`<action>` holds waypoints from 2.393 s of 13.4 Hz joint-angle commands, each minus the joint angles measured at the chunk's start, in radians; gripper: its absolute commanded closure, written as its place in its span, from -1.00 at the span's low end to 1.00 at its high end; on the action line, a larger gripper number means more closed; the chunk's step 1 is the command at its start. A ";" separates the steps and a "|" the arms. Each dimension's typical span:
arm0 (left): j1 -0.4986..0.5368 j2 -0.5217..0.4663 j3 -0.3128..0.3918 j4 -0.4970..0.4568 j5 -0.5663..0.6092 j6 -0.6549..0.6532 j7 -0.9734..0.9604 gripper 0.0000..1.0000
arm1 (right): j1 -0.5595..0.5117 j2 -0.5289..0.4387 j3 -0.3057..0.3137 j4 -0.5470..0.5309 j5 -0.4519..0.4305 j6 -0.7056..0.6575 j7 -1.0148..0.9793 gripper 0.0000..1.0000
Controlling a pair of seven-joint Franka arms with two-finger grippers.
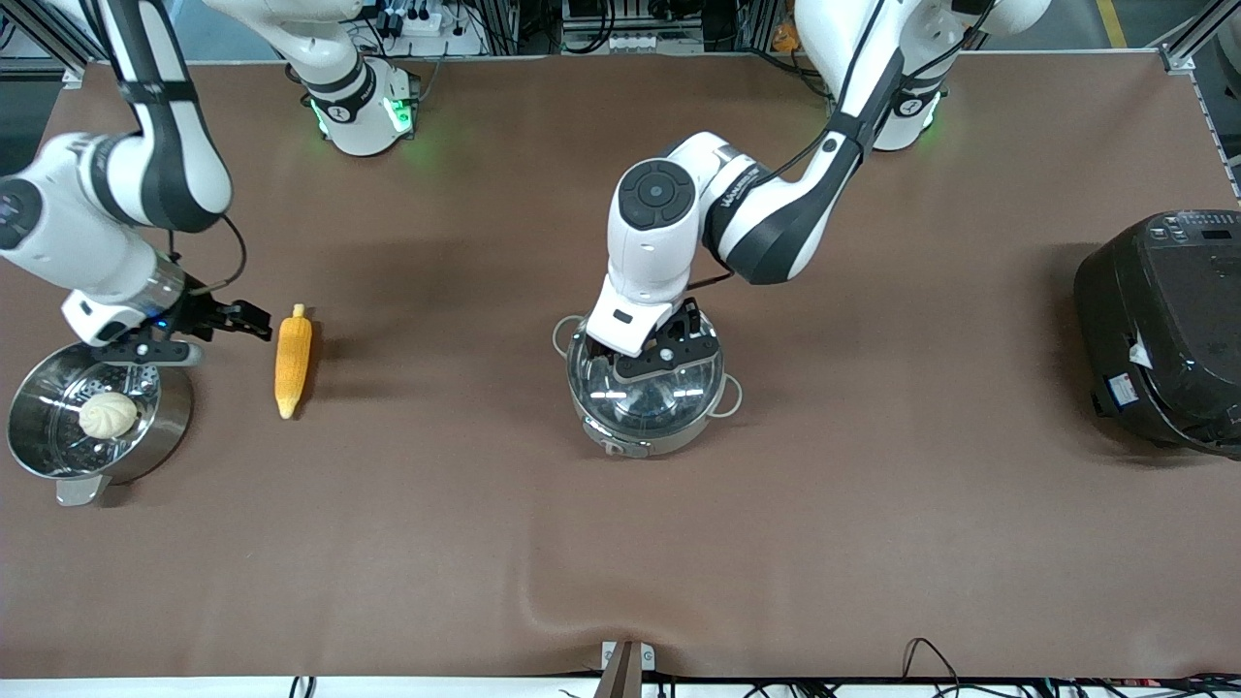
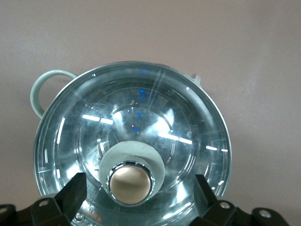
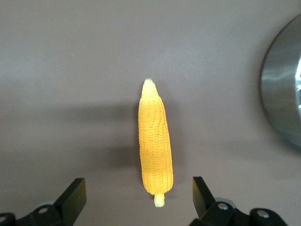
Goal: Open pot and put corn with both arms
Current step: 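Grasp the lid knob with the left gripper while the right gripper reaches the corn, then lift the glass lid with the left gripper while the right gripper grasps the corn, then set the lid on the table with the left gripper while the right carries corn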
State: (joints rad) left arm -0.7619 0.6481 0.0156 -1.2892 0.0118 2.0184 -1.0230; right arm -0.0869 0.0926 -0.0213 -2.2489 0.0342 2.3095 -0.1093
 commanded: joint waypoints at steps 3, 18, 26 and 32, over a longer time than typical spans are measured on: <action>-0.011 0.028 0.010 0.014 0.020 -0.010 -0.028 -0.87 | -0.037 0.156 0.011 -0.012 0.001 0.157 -0.006 -1.00; -0.011 0.028 0.010 0.008 0.013 -0.030 -0.028 1.00 | -0.045 0.265 0.015 -0.046 0.004 0.264 -0.067 -0.07; 0.114 -0.238 0.009 0.010 0.010 -0.315 0.115 1.00 | 0.015 0.190 0.020 0.078 0.015 0.014 -0.020 0.72; 0.392 -0.399 0.006 -0.117 0.017 -0.382 0.383 1.00 | 0.275 0.185 0.018 0.478 0.062 -0.416 0.335 0.74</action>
State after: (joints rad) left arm -0.4653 0.3054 0.0353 -1.3182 0.0178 1.6137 -0.7415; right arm 0.0847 0.2553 0.0059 -1.8884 0.0621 1.9655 0.0860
